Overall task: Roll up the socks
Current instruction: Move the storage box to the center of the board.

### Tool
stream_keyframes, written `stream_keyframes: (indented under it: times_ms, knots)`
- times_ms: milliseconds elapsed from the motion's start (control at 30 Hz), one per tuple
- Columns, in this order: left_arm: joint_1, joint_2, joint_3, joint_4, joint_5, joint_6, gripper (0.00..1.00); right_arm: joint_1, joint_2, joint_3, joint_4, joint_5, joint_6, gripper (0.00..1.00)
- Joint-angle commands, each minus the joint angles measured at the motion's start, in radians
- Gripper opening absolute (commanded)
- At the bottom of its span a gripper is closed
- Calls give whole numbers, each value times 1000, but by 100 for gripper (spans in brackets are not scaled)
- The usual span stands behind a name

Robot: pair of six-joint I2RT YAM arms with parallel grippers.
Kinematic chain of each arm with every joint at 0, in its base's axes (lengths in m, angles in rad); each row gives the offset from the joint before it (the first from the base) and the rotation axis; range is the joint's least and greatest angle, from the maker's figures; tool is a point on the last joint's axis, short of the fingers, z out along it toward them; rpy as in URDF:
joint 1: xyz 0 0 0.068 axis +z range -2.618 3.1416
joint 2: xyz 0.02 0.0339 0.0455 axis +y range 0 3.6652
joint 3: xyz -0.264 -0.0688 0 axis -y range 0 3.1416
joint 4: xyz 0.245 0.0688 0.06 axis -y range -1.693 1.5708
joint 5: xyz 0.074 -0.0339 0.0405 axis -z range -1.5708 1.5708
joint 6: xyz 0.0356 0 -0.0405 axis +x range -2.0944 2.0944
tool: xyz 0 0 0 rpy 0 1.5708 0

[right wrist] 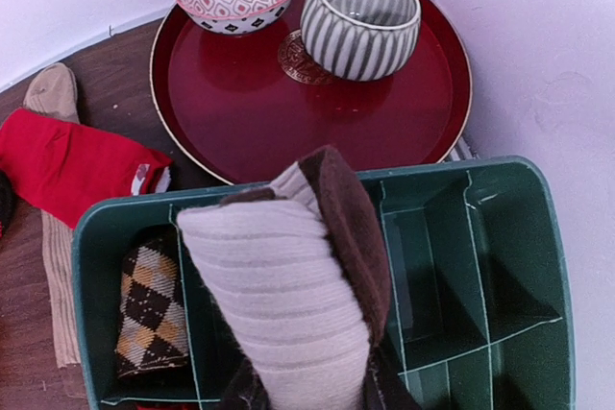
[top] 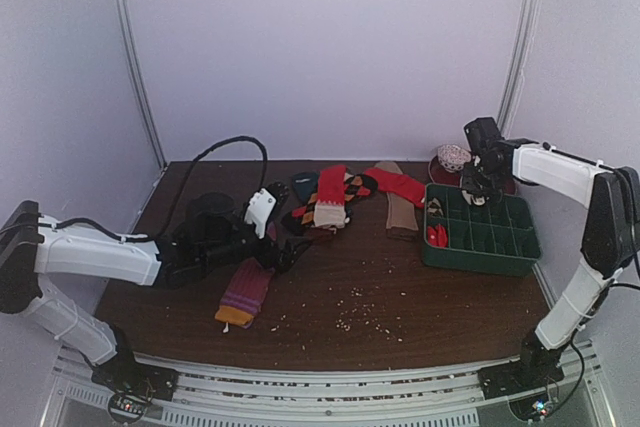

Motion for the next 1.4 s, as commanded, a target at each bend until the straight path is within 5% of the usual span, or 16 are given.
stream_keyframes:
  times_ms: [0,900,1367]
  knots:
    - [5,1,-8,21,15,20,98,-6,-43,-35,10,114,29,0]
    - [5,30,-6,4,22,19,98,37,195,-17,74,65,37,0]
    - [5,33,-9,-2,27,19,98,73,163,26,28,71,66,0]
